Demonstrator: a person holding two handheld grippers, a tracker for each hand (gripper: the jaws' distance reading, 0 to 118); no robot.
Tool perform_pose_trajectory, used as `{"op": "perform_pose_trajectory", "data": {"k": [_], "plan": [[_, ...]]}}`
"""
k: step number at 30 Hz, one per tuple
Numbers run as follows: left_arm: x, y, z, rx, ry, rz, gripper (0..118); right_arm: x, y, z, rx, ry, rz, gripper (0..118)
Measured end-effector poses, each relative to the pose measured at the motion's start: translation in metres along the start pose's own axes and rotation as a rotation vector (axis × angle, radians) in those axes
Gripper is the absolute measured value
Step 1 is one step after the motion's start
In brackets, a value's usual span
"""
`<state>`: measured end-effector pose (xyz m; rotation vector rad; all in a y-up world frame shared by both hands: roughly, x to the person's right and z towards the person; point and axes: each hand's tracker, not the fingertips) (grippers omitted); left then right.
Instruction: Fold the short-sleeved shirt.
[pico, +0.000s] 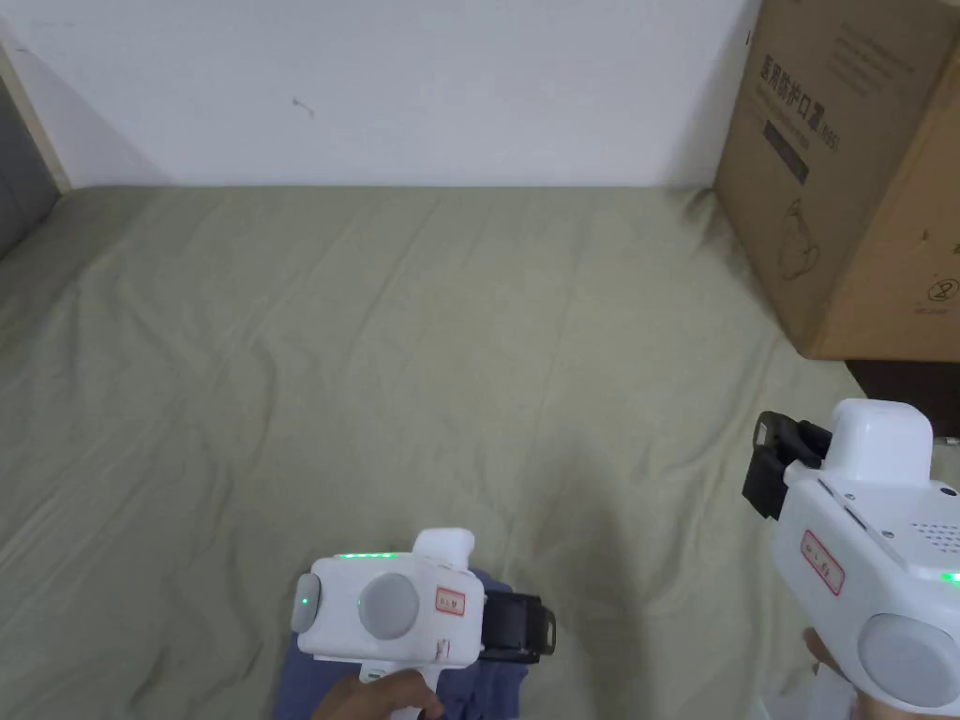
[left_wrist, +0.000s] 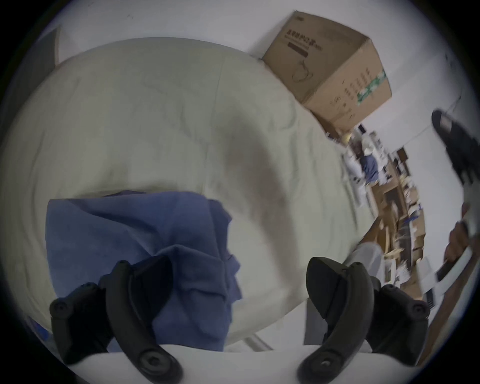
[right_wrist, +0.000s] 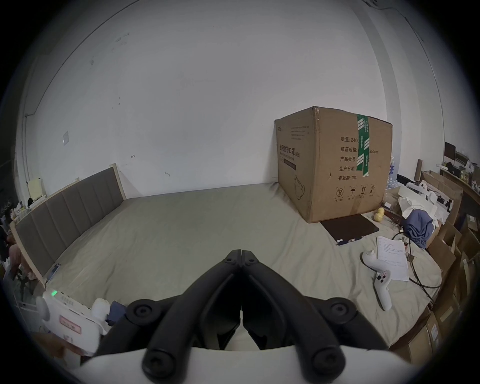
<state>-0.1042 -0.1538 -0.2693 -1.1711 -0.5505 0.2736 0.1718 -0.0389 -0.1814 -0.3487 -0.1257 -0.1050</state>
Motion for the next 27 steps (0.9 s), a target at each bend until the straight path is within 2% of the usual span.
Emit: {"op": "perform_pose_trajectory", "data": {"k": [6,11,12,13,15,20,23,27], "plan": [[0.013,0.014,0.072,0.195,-0.062,-0.069,106,0.001,0.003,-0.001,0.009,0.001,-0.012,0],[0.003,0.008,0.115,0.424,0.071,-0.089,103,-0.004,0.005,0.001,0.028,0.016,-0.011,0],[-0.002,0.004,0.119,0.478,0.089,-0.088,89,-0.005,0.004,0.001,0.028,0.019,-0.015,0],[-0.008,0.002,0.121,0.504,0.098,-0.084,66,-0.006,0.004,0.001,0.028,0.024,-0.018,0],[-0.018,-0.002,0.120,0.523,0.147,-0.056,3,-0.010,0.003,0.002,0.028,0.031,-0.015,0],[-0.047,-0.018,0.099,0.491,0.128,0.014,1,-0.015,0.000,0.001,0.014,0.043,0.000,0],[-0.044,-0.032,0.073,0.437,0.235,-0.100,1,-0.016,-0.001,0.001,0.008,0.045,-0.003,0],[-0.036,-0.051,0.035,0.357,0.286,-0.210,1,-0.014,0.000,0.003,0.013,0.043,0.003,0]]}}
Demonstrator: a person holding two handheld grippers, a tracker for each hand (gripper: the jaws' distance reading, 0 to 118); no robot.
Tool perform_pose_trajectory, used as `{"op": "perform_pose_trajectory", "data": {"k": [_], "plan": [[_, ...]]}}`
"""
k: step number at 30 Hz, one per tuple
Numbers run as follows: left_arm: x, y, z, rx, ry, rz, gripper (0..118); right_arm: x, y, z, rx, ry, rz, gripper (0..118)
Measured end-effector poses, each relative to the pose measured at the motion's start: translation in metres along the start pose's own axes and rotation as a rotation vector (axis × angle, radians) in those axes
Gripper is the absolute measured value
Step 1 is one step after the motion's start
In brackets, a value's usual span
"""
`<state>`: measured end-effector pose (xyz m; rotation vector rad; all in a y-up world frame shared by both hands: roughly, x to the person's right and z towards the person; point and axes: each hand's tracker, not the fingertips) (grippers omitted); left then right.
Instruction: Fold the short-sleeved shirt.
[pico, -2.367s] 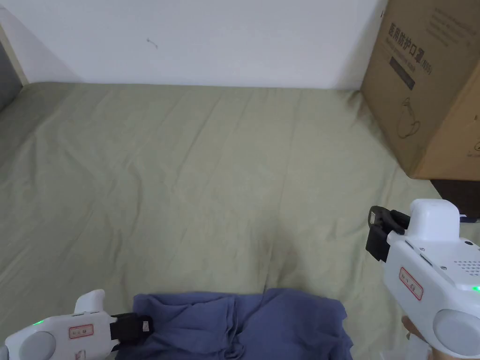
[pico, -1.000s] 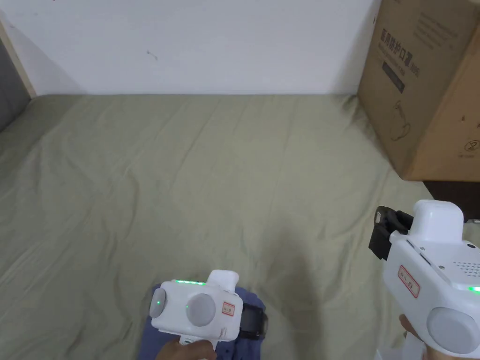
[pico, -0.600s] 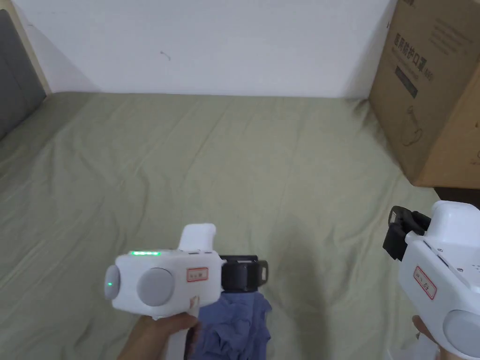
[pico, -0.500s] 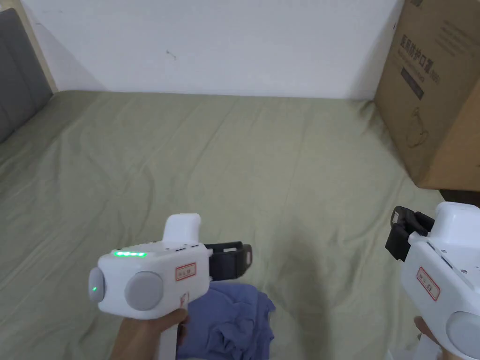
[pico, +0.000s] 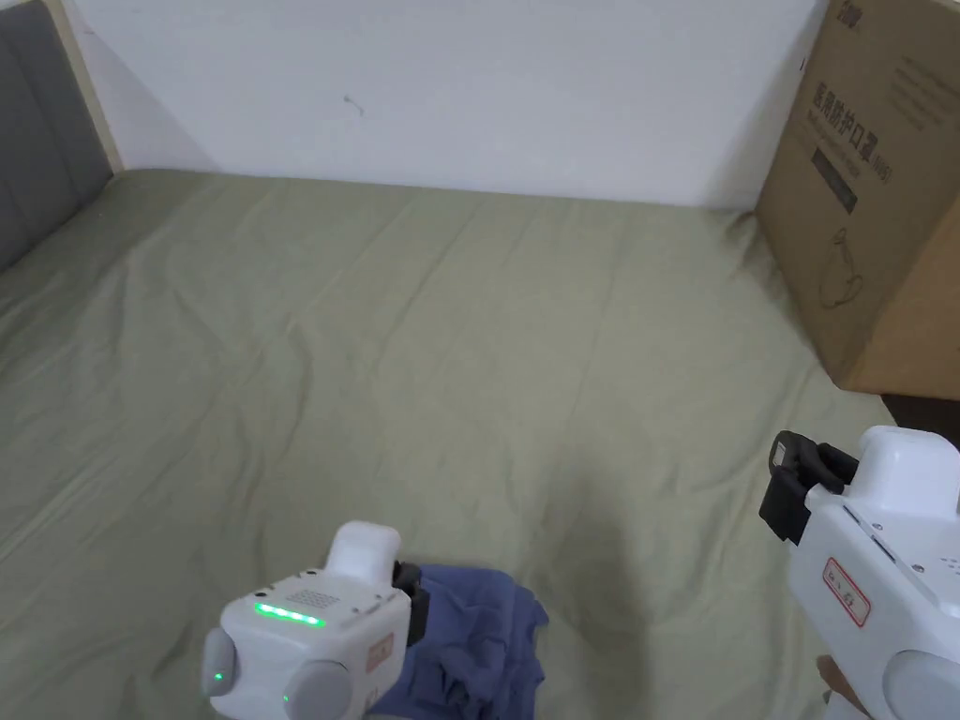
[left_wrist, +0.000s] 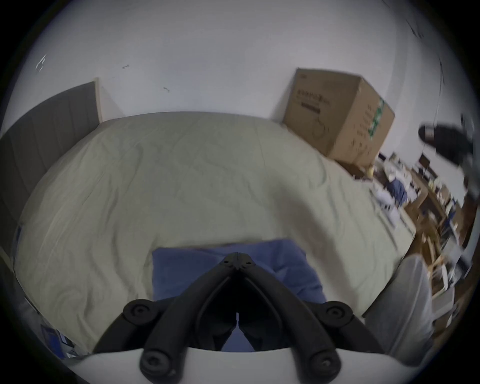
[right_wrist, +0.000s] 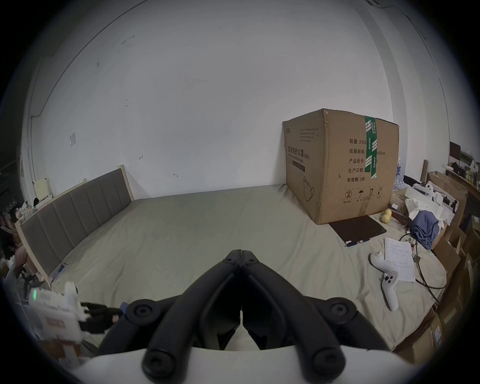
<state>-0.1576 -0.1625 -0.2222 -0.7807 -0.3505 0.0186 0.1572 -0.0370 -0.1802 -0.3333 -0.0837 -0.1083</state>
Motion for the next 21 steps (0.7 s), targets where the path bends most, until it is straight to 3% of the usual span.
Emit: {"op": "perform_pose_trajectory", "data": {"k": [7,11,18,21], "plan": [[0.038,-0.023,-0.033,-0.086,-0.116,0.018,1,0.007,-0.001,-0.001,-0.009,-0.032,0.024,0],[0.057,-0.049,-0.065,-0.143,-0.067,-0.014,0,0.014,-0.003,0.000,-0.015,-0.044,0.012,0],[0.061,-0.046,-0.054,-0.099,-0.041,-0.051,0,0.017,-0.002,0.005,-0.016,-0.059,0.002,0],[0.058,-0.031,-0.025,0.029,-0.054,-0.055,0,0.014,0.002,0.008,-0.004,-0.054,0.009,0]]}}
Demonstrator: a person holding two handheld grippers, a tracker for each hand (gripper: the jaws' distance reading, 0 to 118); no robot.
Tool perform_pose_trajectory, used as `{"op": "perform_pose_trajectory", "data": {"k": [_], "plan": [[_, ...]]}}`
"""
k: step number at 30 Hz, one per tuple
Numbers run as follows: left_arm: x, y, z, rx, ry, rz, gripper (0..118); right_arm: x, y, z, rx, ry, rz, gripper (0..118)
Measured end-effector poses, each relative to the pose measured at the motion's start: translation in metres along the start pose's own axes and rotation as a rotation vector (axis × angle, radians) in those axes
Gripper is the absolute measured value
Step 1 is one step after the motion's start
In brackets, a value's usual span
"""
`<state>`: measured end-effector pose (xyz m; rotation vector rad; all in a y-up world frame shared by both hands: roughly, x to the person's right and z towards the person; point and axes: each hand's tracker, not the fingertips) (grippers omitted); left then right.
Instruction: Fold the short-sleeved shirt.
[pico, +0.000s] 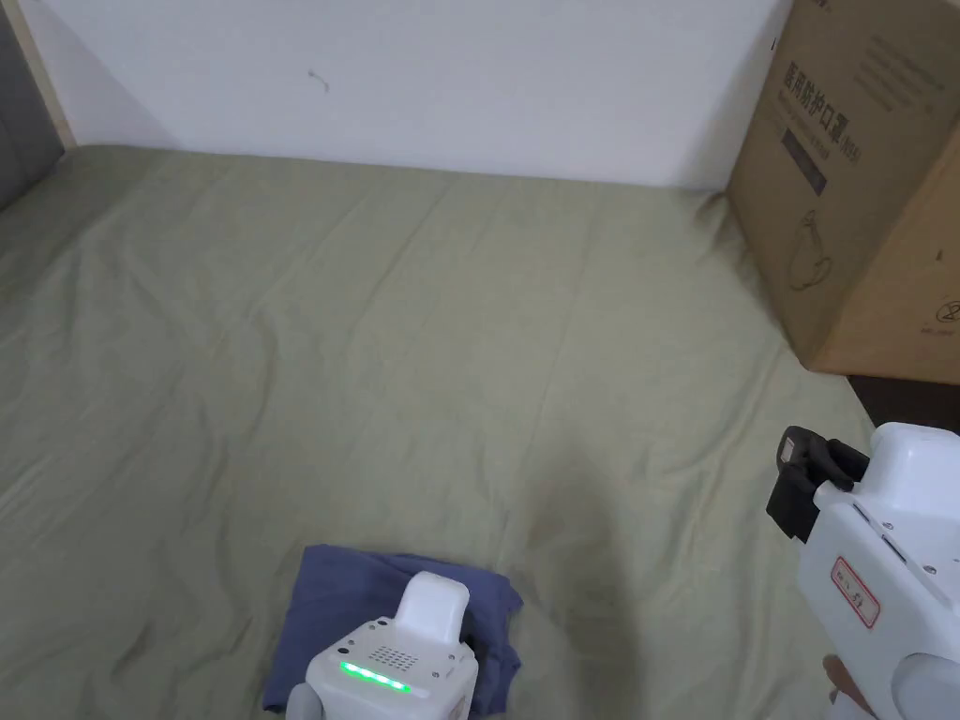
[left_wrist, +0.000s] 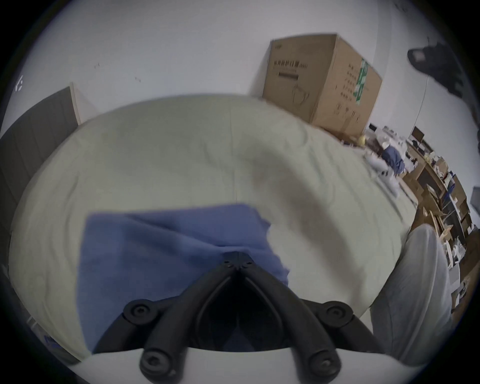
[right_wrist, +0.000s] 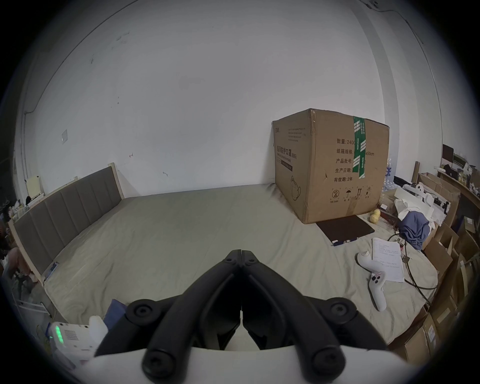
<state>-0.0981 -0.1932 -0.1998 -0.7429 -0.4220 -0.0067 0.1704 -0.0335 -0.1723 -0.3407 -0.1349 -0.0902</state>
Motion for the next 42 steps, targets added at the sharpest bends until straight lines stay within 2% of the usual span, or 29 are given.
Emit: {"op": "perform_pose_trajectory", "data": {"k": [4,12,18,23,34,38,42], "plan": [[-0.009,0.039,0.043,0.138,-0.009,-0.009,0,-0.012,0.009,0.005,0.035,0.026,-0.003,0],[-0.047,0.110,0.126,0.393,0.112,-0.028,0,-0.044,0.027,0.019,0.127,0.056,0.009,0],[-0.090,0.134,0.157,0.531,0.224,-0.020,0,-0.065,0.035,0.025,0.192,0.041,0.045,0],[-0.118,0.136,0.172,0.583,0.320,-0.024,0,-0.075,0.036,0.024,0.213,0.026,0.077,0],[-0.141,0.129,0.185,0.599,0.351,0.049,0,-0.078,0.031,0.022,0.212,0.024,0.078,0],[-0.137,0.128,0.185,0.604,0.361,0.022,0,-0.083,0.025,0.017,0.201,0.047,0.070,0],[-0.135,0.127,0.185,0.605,0.360,0.014,0,-0.099,0.010,0.006,0.129,0.110,0.068,0]]}}
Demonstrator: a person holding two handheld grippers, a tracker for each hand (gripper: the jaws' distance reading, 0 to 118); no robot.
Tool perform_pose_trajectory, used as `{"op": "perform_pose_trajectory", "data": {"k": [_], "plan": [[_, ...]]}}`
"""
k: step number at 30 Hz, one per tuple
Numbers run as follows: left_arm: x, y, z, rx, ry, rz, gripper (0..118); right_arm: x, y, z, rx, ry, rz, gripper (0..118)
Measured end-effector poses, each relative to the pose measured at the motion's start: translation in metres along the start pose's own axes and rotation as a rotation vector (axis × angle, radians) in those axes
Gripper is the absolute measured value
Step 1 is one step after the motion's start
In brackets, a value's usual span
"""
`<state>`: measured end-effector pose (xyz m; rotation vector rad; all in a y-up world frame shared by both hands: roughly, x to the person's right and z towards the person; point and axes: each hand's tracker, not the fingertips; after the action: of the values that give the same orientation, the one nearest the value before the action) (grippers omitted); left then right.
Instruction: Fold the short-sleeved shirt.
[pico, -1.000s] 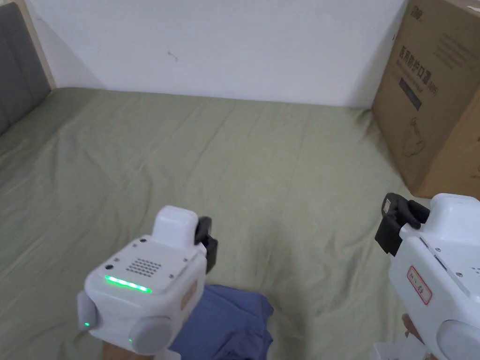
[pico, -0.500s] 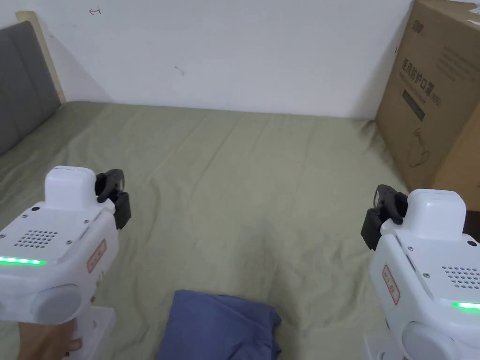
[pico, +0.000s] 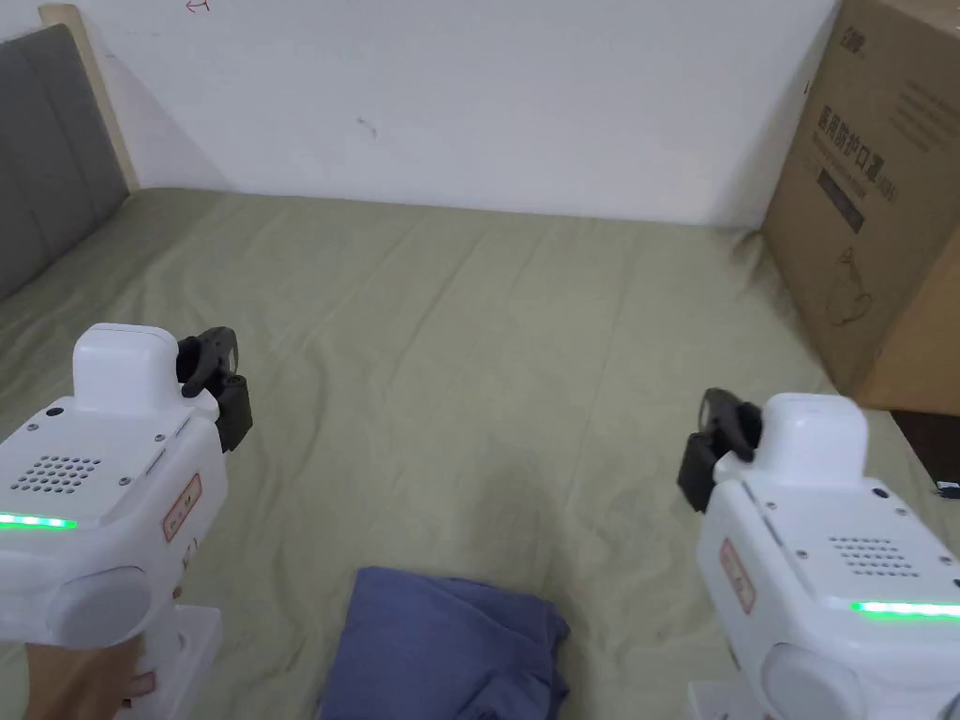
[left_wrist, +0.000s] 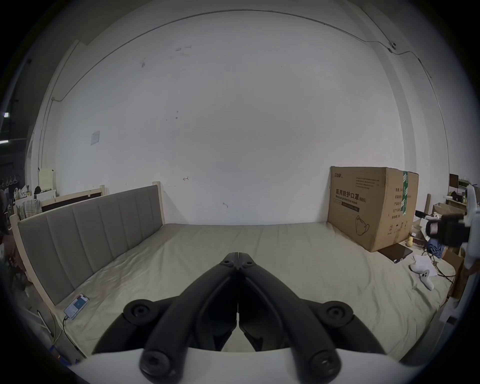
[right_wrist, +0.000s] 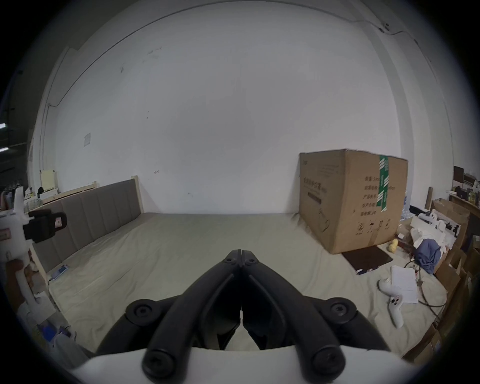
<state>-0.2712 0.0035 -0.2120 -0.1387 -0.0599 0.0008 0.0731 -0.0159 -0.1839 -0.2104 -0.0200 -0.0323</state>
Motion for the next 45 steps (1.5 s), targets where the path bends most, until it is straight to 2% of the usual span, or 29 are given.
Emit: {"op": "perform_pose_trajectory", "data": {"k": [6,14,17,19,21,23,27,28,29,30,31,32,33,39,41,43,45], "plan": [[-0.004,-0.005,-0.004,-0.008,-0.026,0.028,0,-0.033,-0.058,-0.029,-0.165,0.106,0.010,0],[-0.007,-0.020,-0.009,-0.060,-0.033,0.039,0,-0.070,-0.153,-0.068,-0.437,0.179,0.027,0],[-0.007,-0.028,-0.011,-0.085,-0.038,0.040,0,-0.081,-0.183,-0.077,-0.539,0.193,0.074,0],[-0.008,-0.035,-0.014,-0.123,-0.049,0.053,0,-0.086,-0.204,-0.084,-0.603,0.204,0.077,0],[-0.011,-0.044,-0.018,-0.177,-0.088,0.095,0,-0.088,-0.219,-0.087,-0.642,0.186,0.072,0],[-0.015,-0.055,-0.023,-0.230,-0.124,0.151,0,-0.087,-0.223,-0.083,-0.584,0.174,0.056,0],[-0.022,-0.082,-0.041,-0.400,-0.187,0.304,2,-0.091,-0.218,-0.086,-0.614,0.174,0.087,0],[-0.024,-0.091,-0.047,-0.459,-0.204,0.357,9,-0.089,-0.218,-0.088,-0.616,0.177,0.089,0],[-0.026,-0.099,-0.052,-0.505,-0.219,0.387,27,-0.088,-0.218,-0.087,-0.615,0.179,0.086,0],[-0.027,-0.109,-0.058,-0.559,-0.248,0.425,68,-0.086,-0.218,-0.087,-0.613,0.183,0.078,0],[-0.025,-0.119,-0.066,-0.633,-0.266,0.436,97,-0.084,-0.219,-0.087,-0.610,0.188,0.068,0],[-0.023,-0.128,-0.074,-0.708,-0.270,0.427,113,-0.083,-0.220,-0.087,-0.610,0.192,0.061,0],[-0.019,-0.138,-0.081,-0.785,-0.275,0.420,115,-0.081,-0.221,-0.087,-0.610,0.196,0.056,0],[-0.012,-0.178,-0.100,-0.934,-0.340,0.417,115,-0.078,-0.220,-0.088,-0.614,0.215,0.039,0],[-0.010,-0.184,-0.107,-0.993,-0.333,0.414,111,-0.078,-0.219,-0.087,-0.614,0.220,0.037,0],[-0.010,-0.191,-0.109,-1.001,-0.362,0.437,88,-0.076,-0.220,-0.087,-0.614,0.224,0.029,0],[-0.008,-0.197,-0.112,-1.039,-0.402,0.458,53,-0.074,-0.221,-0.089,-0.616,0.232,0.025,0]]}}
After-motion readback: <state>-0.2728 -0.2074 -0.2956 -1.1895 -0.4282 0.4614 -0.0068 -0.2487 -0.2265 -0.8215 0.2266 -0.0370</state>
